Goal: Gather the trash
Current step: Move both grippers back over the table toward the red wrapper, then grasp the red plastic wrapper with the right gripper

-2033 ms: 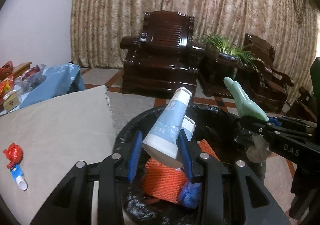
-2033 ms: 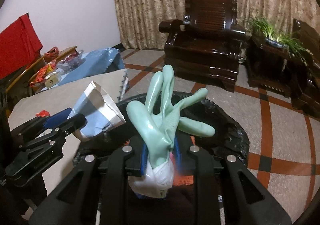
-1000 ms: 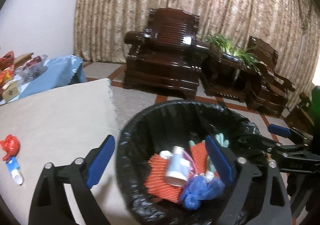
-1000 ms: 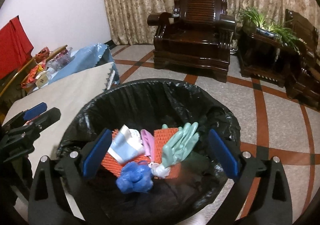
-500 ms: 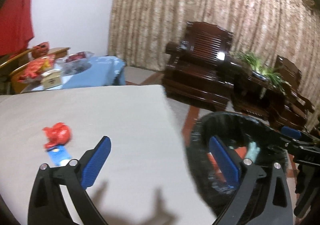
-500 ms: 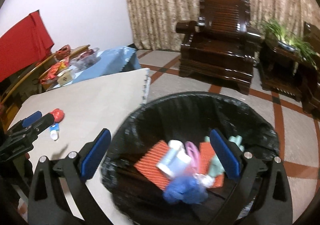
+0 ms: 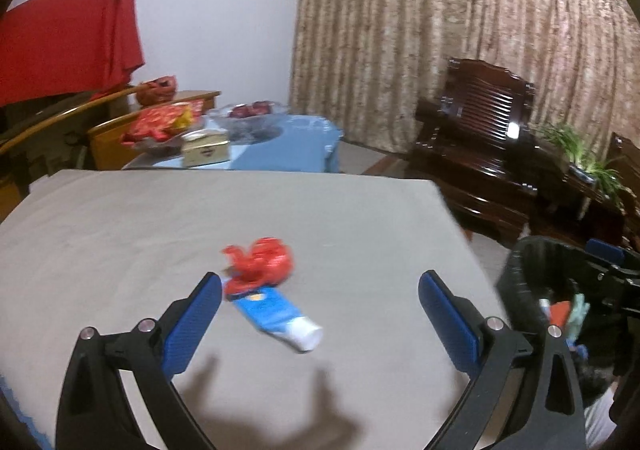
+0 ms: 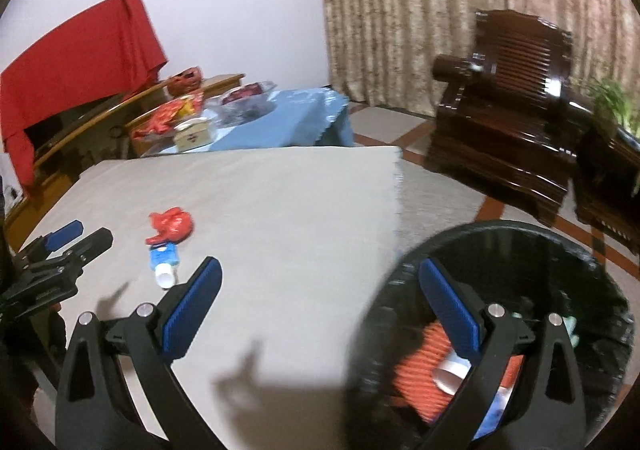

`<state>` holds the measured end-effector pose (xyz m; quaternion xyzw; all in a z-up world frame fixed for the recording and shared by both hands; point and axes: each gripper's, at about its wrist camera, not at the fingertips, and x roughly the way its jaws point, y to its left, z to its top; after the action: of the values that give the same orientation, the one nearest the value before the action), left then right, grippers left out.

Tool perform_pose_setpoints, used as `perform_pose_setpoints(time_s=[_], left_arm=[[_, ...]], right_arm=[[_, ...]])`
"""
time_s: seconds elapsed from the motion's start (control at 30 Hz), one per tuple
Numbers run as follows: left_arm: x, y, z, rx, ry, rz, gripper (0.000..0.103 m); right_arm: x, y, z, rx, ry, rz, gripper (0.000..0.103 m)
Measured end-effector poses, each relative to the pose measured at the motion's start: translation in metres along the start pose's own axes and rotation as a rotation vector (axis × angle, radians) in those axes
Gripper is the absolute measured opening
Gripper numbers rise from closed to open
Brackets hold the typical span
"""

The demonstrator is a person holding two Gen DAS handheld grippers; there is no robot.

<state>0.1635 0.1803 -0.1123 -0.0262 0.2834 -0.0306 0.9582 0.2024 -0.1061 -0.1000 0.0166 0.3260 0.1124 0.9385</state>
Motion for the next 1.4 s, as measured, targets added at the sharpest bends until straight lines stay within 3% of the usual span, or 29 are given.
perform_pose_setpoints(time_s=[0.63,1.33,1.4], left_arm=[[0.036,0.117,-0.034,-0.083,0.109,0.134,0.096],[0.082,0.180,-0.012,-0.143,0.126,0.233,0.096],[0.082,0.181,-0.012,-0.142,0.126,0.236,0.096]], right_arm=[[0.108,0.114,-0.010,-0.121,0.130,0.108,0.096],[0.213,0.191,0.028,-0.169,0.198,0.194,0.096],[0.218,0.194,0.027,-0.171,0.206,0.197,0.091]])
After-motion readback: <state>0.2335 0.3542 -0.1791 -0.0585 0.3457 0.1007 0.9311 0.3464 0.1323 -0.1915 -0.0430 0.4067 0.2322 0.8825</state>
